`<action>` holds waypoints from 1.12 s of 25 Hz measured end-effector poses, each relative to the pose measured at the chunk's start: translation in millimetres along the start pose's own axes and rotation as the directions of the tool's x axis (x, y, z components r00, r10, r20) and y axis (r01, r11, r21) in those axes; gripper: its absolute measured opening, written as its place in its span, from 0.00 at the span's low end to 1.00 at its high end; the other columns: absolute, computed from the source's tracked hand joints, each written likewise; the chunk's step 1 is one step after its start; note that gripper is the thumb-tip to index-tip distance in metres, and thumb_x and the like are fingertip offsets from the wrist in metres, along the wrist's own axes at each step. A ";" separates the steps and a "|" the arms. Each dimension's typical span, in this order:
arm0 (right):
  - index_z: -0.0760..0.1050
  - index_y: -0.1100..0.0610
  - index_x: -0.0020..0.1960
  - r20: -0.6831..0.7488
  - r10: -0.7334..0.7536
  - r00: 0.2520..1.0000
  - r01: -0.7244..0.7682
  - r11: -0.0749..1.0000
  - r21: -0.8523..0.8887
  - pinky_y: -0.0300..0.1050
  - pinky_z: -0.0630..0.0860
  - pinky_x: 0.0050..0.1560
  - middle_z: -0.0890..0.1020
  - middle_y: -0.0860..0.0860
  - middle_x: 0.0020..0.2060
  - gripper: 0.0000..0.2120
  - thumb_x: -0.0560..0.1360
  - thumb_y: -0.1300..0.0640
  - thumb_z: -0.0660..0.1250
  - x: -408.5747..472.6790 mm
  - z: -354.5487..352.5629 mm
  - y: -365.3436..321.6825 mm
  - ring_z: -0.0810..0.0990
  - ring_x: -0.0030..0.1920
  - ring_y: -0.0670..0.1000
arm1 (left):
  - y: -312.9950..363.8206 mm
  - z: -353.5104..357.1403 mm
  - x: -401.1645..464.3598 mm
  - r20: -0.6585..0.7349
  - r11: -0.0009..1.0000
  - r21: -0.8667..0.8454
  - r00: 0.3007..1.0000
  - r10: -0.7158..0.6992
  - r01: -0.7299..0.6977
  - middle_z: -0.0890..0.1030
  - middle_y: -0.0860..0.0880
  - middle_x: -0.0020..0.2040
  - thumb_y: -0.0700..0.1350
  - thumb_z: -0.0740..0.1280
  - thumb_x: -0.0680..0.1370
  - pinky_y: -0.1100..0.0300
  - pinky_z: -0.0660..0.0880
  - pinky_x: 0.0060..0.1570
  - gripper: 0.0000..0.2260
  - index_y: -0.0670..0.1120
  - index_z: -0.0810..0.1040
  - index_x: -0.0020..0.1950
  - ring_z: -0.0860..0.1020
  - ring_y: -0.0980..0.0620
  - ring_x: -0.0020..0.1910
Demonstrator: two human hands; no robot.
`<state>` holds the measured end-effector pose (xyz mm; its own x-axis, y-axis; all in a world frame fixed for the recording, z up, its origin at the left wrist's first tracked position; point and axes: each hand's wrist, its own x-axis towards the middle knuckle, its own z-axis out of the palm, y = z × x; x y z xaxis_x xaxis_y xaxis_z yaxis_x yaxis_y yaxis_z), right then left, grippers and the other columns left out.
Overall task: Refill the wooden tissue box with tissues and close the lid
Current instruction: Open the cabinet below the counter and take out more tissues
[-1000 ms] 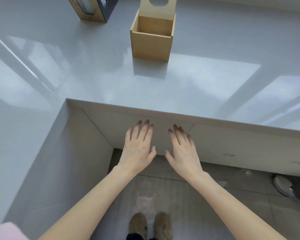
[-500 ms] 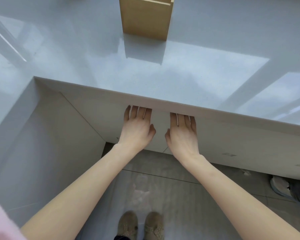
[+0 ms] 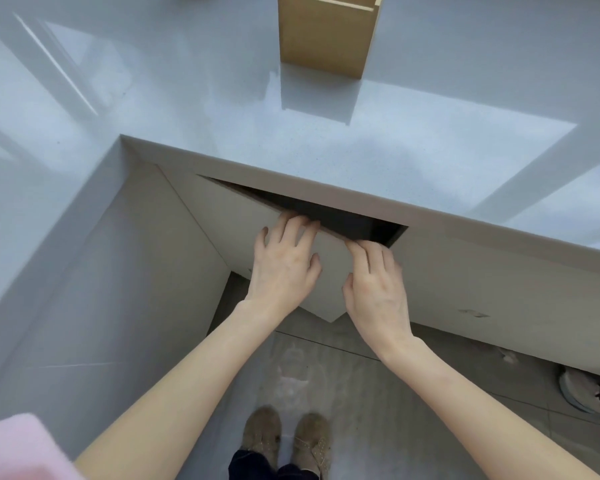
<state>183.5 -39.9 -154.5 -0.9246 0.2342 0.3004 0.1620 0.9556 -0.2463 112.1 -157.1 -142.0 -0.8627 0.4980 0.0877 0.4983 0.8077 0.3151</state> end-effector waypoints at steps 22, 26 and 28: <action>0.78 0.62 0.56 0.154 0.048 0.987 -0.110 0.899 0.424 0.38 0.75 0.42 0.79 0.55 0.43 0.19 0.67 0.73 0.69 -117.0 -8.2 -119.8 0.72 0.44 0.49 | -64.4 -43.3 -113.8 0.151 0.996 -0.001 0.985 -0.088 0.089 0.72 0.50 0.66 0.51 0.58 0.77 0.51 0.57 0.70 0.14 0.45 0.72 0.58 0.60 0.54 0.72; 0.74 0.60 0.62 0.271 -0.070 0.960 -0.073 0.873 0.482 0.37 0.77 0.43 0.78 0.53 0.48 0.22 0.69 0.68 0.69 -129.8 -11.9 -151.2 0.73 0.48 0.47 | -90.4 -55.4 -141.9 0.152 0.993 -0.051 0.983 -0.102 0.110 0.70 0.52 0.69 0.47 0.59 0.77 0.54 0.54 0.71 0.14 0.46 0.72 0.61 0.62 0.55 0.71; 0.70 0.59 0.65 0.315 -0.100 0.944 -0.077 0.860 0.504 0.39 0.78 0.46 0.76 0.53 0.53 0.23 0.71 0.64 0.67 -136.0 -12.2 -166.5 0.75 0.51 0.49 | -103.3 -61.7 -152.5 0.169 0.987 -0.084 0.978 -0.119 0.135 0.67 0.52 0.71 0.47 0.59 0.77 0.56 0.55 0.71 0.15 0.46 0.71 0.64 0.66 0.54 0.69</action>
<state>286.5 -228.6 -143.1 -0.9974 0.0693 0.0182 0.0368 0.7135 -0.6996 186.9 -335.9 -129.6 -0.8891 0.4440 -0.1111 0.3683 0.8382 0.4022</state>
